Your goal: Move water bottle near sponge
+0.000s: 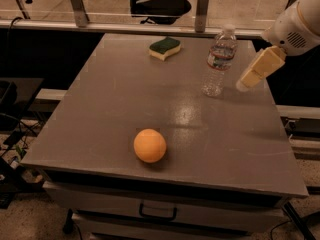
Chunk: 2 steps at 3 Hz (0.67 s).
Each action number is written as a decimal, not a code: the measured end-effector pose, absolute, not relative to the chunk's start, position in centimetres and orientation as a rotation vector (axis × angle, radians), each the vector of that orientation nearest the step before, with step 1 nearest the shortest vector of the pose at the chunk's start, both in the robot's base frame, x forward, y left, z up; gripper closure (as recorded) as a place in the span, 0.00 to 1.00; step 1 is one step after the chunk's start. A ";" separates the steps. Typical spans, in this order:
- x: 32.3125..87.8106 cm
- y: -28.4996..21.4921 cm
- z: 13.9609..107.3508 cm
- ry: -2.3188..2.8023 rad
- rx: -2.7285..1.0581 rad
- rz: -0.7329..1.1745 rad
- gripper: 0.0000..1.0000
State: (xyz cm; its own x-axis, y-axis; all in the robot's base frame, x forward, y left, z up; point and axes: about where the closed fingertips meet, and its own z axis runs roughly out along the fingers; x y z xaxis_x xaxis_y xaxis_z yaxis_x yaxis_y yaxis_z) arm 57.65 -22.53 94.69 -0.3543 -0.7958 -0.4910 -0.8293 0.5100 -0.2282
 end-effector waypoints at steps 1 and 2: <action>60.1 -21.7 94.1 2.167 -1.251 0.141 0.00; 62.3 -19.7 93.8 2.103 -1.191 0.233 0.00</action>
Offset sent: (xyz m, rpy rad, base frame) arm 0.0630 0.0376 -0.0065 0.2705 -0.0910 -0.0254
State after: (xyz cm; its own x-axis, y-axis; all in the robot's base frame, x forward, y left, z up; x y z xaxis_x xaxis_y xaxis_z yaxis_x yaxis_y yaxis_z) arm 62.26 -19.69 93.81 -0.3337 -0.6831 -0.6496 -0.8087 0.5615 -0.1751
